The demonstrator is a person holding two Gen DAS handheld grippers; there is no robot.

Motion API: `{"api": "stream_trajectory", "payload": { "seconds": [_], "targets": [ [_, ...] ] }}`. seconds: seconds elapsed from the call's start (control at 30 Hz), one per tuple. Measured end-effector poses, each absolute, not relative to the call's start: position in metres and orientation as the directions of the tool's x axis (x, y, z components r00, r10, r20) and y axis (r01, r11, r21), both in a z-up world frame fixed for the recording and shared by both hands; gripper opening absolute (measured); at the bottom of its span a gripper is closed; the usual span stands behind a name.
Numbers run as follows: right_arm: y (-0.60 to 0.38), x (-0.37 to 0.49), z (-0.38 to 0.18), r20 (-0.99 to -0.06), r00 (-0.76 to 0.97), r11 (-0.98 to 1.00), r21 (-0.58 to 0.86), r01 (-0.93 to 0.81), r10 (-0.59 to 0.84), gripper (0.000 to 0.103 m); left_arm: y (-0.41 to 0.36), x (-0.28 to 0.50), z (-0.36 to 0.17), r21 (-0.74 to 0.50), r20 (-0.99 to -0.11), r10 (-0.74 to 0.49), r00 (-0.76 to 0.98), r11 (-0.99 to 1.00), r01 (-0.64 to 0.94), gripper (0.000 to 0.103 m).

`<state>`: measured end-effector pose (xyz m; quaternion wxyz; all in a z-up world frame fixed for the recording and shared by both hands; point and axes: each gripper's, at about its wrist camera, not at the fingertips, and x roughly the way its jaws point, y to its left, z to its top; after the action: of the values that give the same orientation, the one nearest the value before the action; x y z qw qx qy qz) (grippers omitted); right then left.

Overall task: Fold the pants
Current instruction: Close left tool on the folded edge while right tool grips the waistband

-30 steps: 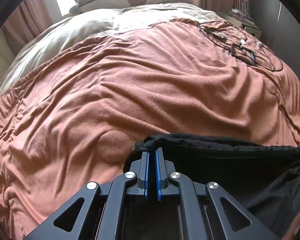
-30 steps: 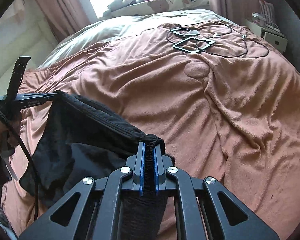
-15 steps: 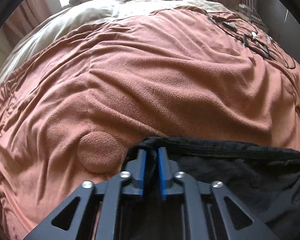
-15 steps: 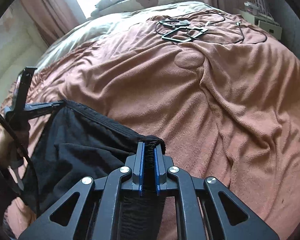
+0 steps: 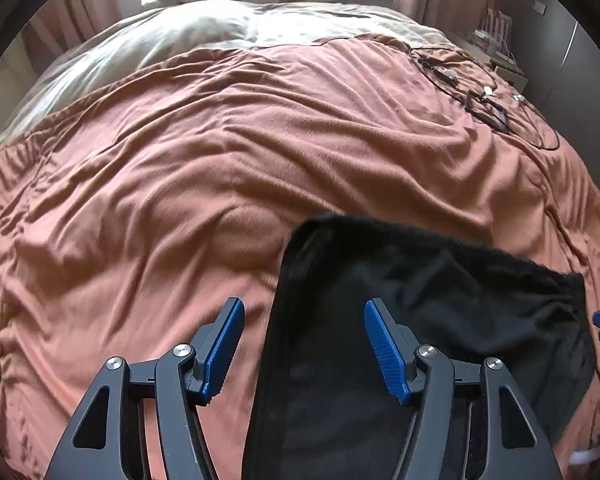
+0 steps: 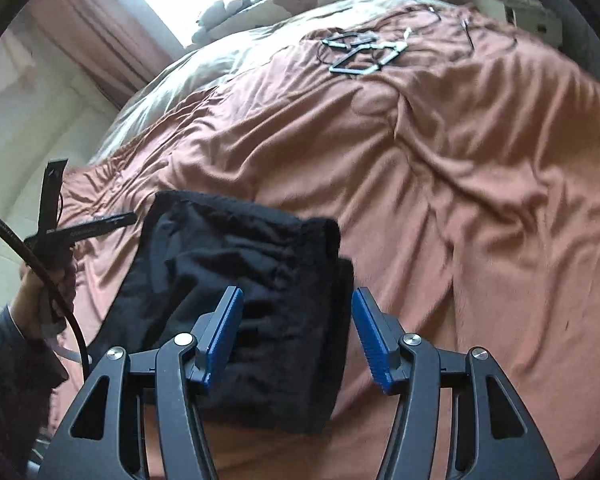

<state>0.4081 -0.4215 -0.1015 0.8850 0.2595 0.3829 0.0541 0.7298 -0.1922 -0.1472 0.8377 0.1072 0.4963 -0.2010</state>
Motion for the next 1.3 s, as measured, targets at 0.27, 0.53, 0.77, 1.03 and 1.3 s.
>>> {"api": "stream_trajectory", "payload": {
  "seconds": [0.27,0.53,0.77,1.03,1.3],
  "targets": [
    [-0.422,0.406,-0.128,-0.657,0.640,0.799,0.591,0.110,0.398,0.055,-0.163,0.691,-0.136,-0.061,-0.877,-0.254,0.407,0.900,0.431,0.065],
    [-0.435,0.400,-0.145,-0.640,0.621,0.724,0.670,0.161,0.454,0.070,-0.134,0.655,-0.124,-0.098,-0.878,-0.271,0.395,0.909,0.406,0.065],
    [-0.454,0.386,-0.169,-0.485,0.658,0.512,0.841,0.172,0.576,0.070,-0.107,0.630,-0.132,-0.155,-0.882,-0.297,0.367,0.917,0.368,0.065],
    [-0.460,0.394,-0.177,-0.437,0.684,0.479,0.866,0.145,0.584,0.064,-0.085,0.622,-0.168,-0.217,-0.892,-0.319,0.320,0.923,0.316,0.065],
    [-0.437,0.393,-0.175,-0.464,0.698,0.515,0.842,0.158,0.545,0.061,-0.072,0.626,-0.204,-0.282,-0.896,-0.357,0.265,0.917,0.282,0.065]
  ]
}}
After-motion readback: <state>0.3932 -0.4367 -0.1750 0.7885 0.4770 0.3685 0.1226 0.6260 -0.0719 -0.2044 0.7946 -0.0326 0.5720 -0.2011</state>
